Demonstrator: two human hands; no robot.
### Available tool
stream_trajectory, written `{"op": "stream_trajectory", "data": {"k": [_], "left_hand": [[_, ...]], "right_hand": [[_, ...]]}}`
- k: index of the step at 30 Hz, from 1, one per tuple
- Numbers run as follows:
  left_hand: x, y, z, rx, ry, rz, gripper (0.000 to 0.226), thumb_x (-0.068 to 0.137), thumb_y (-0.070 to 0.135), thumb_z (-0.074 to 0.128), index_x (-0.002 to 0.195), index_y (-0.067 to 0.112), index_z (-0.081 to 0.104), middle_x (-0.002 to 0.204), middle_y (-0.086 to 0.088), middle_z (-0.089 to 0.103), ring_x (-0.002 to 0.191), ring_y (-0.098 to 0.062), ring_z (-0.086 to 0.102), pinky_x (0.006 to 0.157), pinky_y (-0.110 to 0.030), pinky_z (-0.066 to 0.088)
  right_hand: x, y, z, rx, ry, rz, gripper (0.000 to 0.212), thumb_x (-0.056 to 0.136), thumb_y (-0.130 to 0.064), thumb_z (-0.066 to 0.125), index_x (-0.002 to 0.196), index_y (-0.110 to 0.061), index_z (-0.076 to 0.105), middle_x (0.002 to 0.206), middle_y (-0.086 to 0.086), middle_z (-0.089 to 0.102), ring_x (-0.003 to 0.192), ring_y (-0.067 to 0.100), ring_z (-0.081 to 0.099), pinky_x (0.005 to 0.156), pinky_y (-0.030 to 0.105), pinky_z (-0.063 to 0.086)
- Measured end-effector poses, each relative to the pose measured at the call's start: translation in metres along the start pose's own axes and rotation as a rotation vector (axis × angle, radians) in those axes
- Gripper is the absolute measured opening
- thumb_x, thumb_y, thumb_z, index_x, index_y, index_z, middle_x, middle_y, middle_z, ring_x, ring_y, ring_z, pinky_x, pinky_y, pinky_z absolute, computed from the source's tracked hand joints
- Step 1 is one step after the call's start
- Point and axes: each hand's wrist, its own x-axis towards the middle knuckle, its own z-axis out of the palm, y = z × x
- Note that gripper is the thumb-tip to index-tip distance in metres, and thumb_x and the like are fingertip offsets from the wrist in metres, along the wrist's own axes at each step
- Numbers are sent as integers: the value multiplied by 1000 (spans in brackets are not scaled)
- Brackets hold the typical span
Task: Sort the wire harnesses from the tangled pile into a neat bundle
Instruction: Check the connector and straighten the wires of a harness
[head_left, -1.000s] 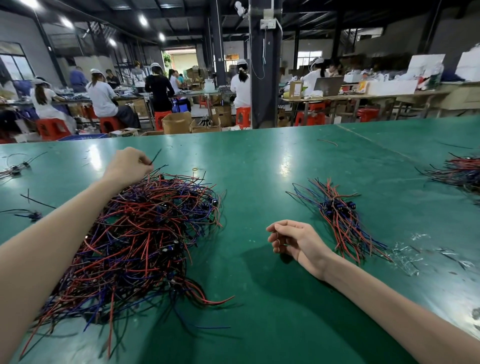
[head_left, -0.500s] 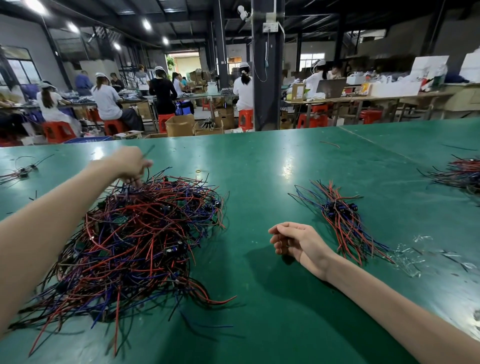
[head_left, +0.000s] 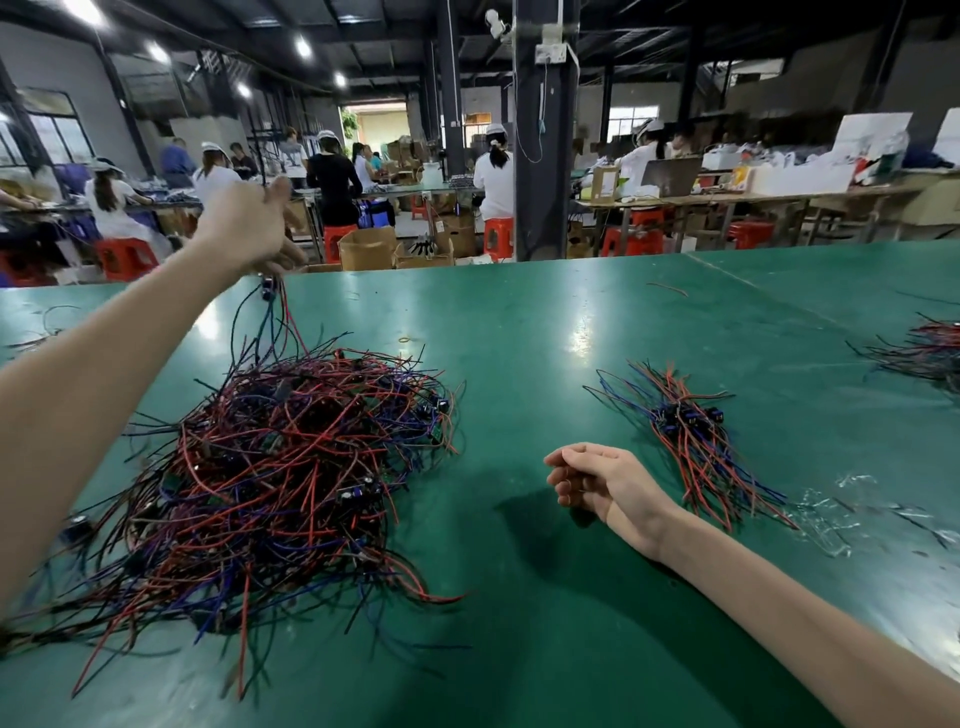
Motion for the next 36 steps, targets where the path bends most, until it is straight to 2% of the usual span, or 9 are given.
{"op": "stream_trajectory", "data": {"k": [4, 6, 10, 14, 17, 21, 25, 30, 36], "left_hand": [[-3, 18, 6, -2, 18, 119, 32, 103, 34, 31, 99, 21, 60, 80, -2, 59, 62, -19, 54, 51, -31, 45], [-10, 30, 6, -11, -49, 119, 31, 102, 41, 31, 101, 26, 58, 73, -5, 56, 56, -23, 55, 45, -27, 47], [-17, 47, 6, -142, -84, 96, 51, 96, 55, 29, 119, 18, 55, 90, -22, 65, 70, -36, 68, 66, -46, 59], [-22, 60, 6, -149, -124, 98, 54, 96, 55, 26, 122, 16, 54, 93, -22, 67, 77, -36, 68, 69, -43, 59], [-38, 71, 9, -438, -260, 3, 51, 99, 51, 22, 117, 19, 56, 96, -22, 67, 78, -33, 69, 61, -36, 61], [-76, 77, 32, -951, -451, -32, 53, 100, 49, 15, 110, 18, 58, 98, -20, 69, 86, -37, 69, 69, -39, 58], [-119, 72, 74, -1260, -605, -57, 56, 100, 49, 15, 114, 15, 57, 100, -22, 70, 92, -41, 68, 73, -40, 57], [-163, 54, 118, -1397, -710, -169, 55, 98, 49, 18, 114, 14, 57, 106, -22, 69, 96, -40, 67, 75, -39, 57], [-194, 34, 138, -1370, -743, -238, 45, 102, 36, 25, 111, 8, 59, 102, -18, 70, 93, -28, 69, 80, -33, 57]], "right_hand": [[-1, 1, -1, -14, -2, 1, 23, 96, -4, 47, 86, 1, 66, 69, 10, 66, 59, 15, 61, 56, 23, 52], [-1, 1, 0, -6, 0, 9, 23, 96, -5, 47, 86, 2, 66, 69, 11, 66, 59, 15, 61, 55, 23, 52], [-1, 1, 1, 4, 1, 12, 23, 96, -5, 46, 86, 2, 66, 68, 11, 65, 58, 15, 61, 54, 23, 52], [-1, 1, -1, -12, -15, 1, 24, 96, -5, 46, 85, 1, 67, 70, 11, 66, 59, 15, 62, 56, 23, 52], [0, 0, -2, -2, -31, 13, 22, 95, -7, 48, 88, 1, 66, 72, 11, 65, 61, 16, 61, 56, 24, 51], [-2, -4, -3, 44, -94, 22, 19, 91, -11, 51, 95, 1, 65, 78, 11, 63, 65, 17, 59, 59, 26, 51], [-8, -10, -1, 129, -241, 24, 35, 84, -22, 54, 111, 0, 63, 94, 13, 66, 74, 19, 60, 69, 29, 52], [-11, -22, -2, 284, -306, 57, 39, 84, -27, 52, 115, -10, 68, 115, 13, 66, 84, 20, 63, 78, 31, 51], [-10, -30, -5, 272, -139, 12, 31, 78, -35, 59, 96, -14, 74, 92, 4, 65, 69, 12, 56, 66, 26, 47]]}}
